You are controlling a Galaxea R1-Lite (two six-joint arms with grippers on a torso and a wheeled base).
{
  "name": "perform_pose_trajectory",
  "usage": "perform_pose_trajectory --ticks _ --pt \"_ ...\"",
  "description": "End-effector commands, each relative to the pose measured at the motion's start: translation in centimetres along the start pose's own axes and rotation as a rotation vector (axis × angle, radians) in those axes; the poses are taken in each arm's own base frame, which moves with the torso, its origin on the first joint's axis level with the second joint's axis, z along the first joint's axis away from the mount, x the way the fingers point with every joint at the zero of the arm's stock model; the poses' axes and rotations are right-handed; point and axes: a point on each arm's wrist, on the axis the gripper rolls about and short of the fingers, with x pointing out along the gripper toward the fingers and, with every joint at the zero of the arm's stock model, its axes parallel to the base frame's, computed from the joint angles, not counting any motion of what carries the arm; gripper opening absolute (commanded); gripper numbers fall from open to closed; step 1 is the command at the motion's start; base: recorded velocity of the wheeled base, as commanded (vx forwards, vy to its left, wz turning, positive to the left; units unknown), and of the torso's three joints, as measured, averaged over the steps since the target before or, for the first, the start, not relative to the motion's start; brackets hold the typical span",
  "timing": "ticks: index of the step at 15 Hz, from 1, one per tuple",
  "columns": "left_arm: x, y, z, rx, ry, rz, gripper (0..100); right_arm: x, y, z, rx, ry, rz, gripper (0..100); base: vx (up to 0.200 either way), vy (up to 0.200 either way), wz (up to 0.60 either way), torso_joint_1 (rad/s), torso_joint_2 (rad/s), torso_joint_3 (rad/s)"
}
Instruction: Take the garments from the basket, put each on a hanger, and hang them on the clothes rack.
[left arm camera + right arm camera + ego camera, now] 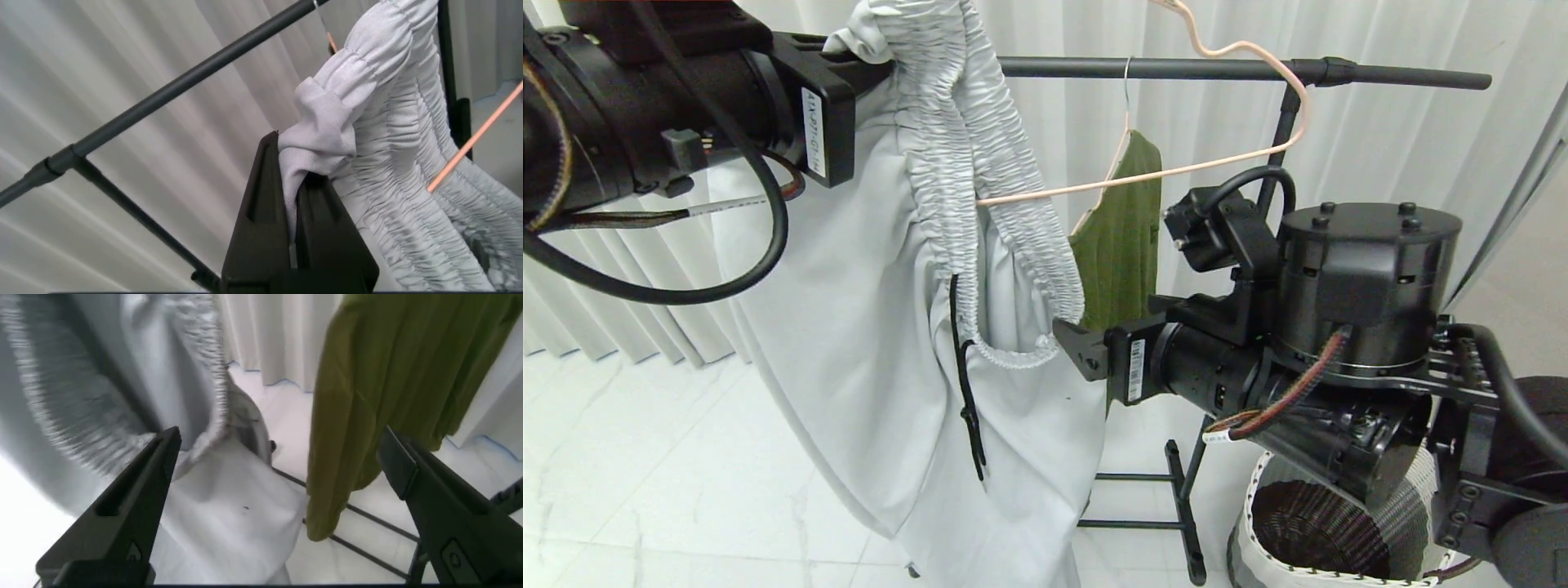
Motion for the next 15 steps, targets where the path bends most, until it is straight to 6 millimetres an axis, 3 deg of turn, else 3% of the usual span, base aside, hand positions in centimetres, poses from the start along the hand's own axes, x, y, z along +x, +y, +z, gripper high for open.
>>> perform_pose_trajectory --ticks 1,2,3,8,15 --pt "0.4 -0.4 0.1 -0.001 -0.003 -0.015 0 0.6 -0.3 -0.5 -0.002 0.013 -0.017 100 0.000 0.000 0.00 0.000 0.00 0.000" --pt "0.5 -0.7 0.1 -0.002 -0.005 -0.026 0 0.7 -0.4 -0.4 -0.001 0.013 -0.020 100 0.000 0.000 0.00 0.000 0.00 0.000" --pt "0.6 -0.9 0.2 -0.003 -0.009 -0.036 0 0.7 -0.4 -0.4 -0.001 0.011 -0.019 0 0.000 0.000 0.00 0.000 0.00 0.000" --pt "0.9 -1.0 0.0 -0.003 -0.008 -0.029 0 0.9 -1.8 -0.4 -0.005 0.005 -0.094 0 0.000 0.000 0.00 0.000 0.00 0.000" --pt "0.2 -1.2 -2.1 0.025 0.066 -0.032 0 1.4 -9.4 2.8 -0.010 -0.122 -0.353 0 0.000 0.000 0.00 0.000 0.00 0.000"
